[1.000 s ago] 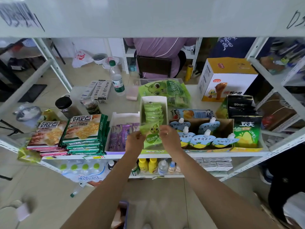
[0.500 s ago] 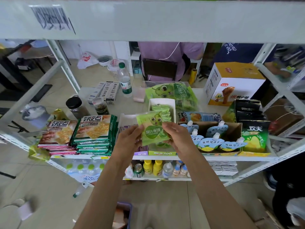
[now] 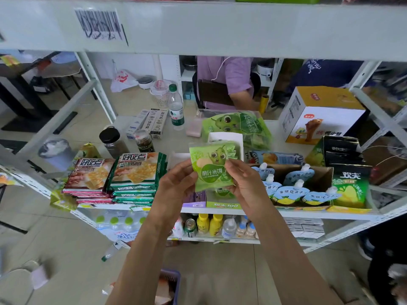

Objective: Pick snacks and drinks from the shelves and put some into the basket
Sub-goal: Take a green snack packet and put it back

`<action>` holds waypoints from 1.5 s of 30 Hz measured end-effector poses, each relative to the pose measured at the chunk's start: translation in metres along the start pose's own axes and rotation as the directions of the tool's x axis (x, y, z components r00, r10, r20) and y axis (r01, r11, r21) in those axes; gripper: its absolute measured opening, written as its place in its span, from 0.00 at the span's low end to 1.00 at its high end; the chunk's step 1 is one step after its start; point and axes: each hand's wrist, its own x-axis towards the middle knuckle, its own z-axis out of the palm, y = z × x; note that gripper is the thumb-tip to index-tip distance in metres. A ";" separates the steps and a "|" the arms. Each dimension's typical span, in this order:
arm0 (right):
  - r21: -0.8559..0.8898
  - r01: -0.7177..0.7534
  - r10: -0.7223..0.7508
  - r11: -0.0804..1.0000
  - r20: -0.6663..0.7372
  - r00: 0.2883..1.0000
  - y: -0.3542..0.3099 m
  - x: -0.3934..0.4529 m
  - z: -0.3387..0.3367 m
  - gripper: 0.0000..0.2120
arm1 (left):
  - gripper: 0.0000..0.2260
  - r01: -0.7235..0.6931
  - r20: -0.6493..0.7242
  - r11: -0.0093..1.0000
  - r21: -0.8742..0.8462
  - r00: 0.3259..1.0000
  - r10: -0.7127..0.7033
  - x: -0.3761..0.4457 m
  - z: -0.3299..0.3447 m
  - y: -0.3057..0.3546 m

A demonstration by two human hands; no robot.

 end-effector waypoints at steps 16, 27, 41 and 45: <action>0.048 -0.012 0.011 0.999 0.016 1.000 -0.008 -0.004 0.004 0.07 | 0.13 0.012 -0.029 0.998 -0.054 0.999 -0.014 0.002 0.002 0.004; -0.004 0.047 -0.047 0.999 0.025 0.999 -0.006 -0.009 0.009 0.15 | 0.12 -0.042 -0.171 0.994 0.105 0.983 0.060 0.004 0.007 -0.003; -0.319 0.403 -0.359 0.858 0.189 0.914 0.001 -0.013 0.018 0.08 | 0.10 -0.053 -0.158 0.983 0.175 0.984 0.081 -0.007 0.014 -0.006; -0.450 0.369 -0.359 0.813 0.111 0.927 0.003 -0.008 0.012 0.08 | 0.09 -0.029 -0.167 0.996 0.080 0.985 0.042 -0.009 0.009 -0.003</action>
